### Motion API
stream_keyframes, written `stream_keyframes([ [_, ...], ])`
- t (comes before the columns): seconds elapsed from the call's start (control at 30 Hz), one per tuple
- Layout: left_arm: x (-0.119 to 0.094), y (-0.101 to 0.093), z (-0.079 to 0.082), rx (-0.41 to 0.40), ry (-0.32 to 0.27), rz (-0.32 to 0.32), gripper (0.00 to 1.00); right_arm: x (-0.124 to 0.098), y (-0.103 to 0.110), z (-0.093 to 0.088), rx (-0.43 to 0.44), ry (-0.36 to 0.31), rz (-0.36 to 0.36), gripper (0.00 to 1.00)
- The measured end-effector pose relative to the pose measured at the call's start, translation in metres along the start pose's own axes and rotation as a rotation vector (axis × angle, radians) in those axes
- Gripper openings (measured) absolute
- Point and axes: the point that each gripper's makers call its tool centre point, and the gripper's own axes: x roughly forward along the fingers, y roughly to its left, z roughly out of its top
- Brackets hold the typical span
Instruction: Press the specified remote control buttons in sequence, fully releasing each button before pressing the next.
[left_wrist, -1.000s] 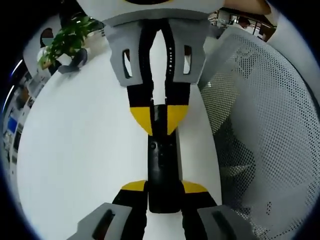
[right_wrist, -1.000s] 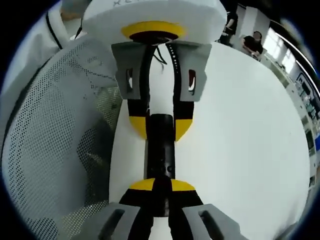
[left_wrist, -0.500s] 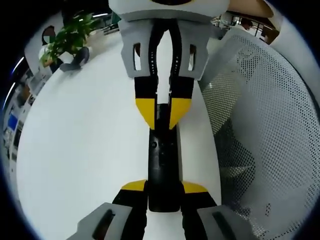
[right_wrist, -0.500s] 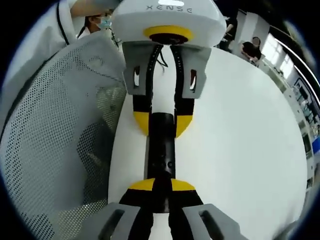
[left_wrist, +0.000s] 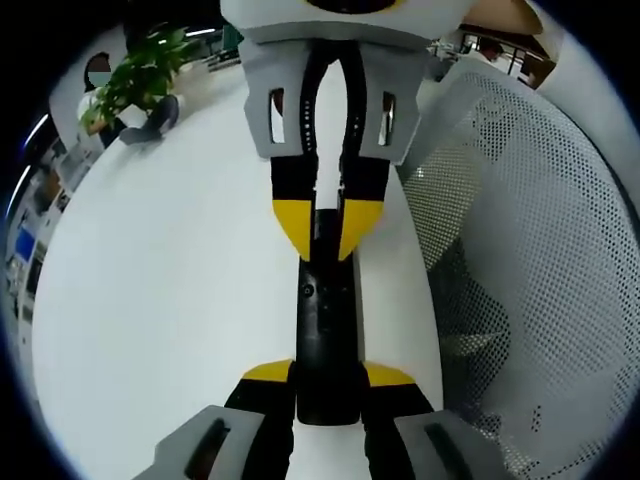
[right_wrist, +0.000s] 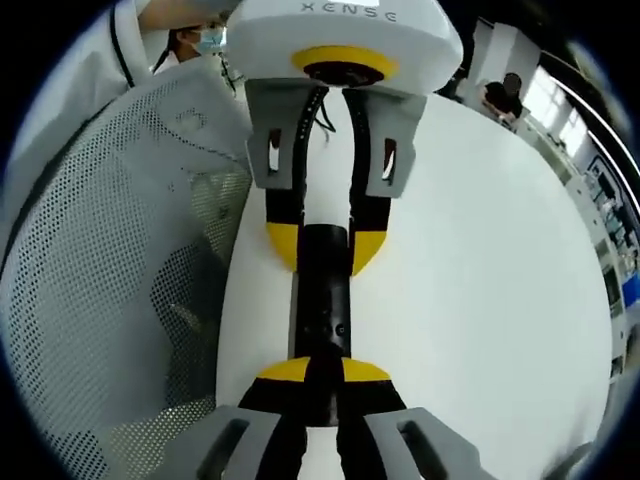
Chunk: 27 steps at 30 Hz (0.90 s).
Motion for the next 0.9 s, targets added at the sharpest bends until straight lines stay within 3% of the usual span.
stream_keyframes([
  [0.3,0.0002,0.0000,0.0003,0.002,0.001,-0.001,0.24,-0.0032,0.0009,-0.0059,0.055,-0.019,-0.022,0.05],
  [0.47,0.0004,-0.0002,0.0005,0.007,0.007,-0.002,0.24,-0.0004,0.0013,-0.0042,0.042,0.022,-0.028,0.04],
  [0.67,0.0008,-0.0002,0.0007,0.019,0.021,-0.008,0.24,-0.0005,-0.0003,-0.0053,0.085,0.050,-0.016,0.04],
  [0.9,0.0004,-0.0004,0.0003,0.014,0.029,-0.005,0.24,-0.0037,0.0009,-0.0068,0.102,-0.020,-0.057,0.04],
])
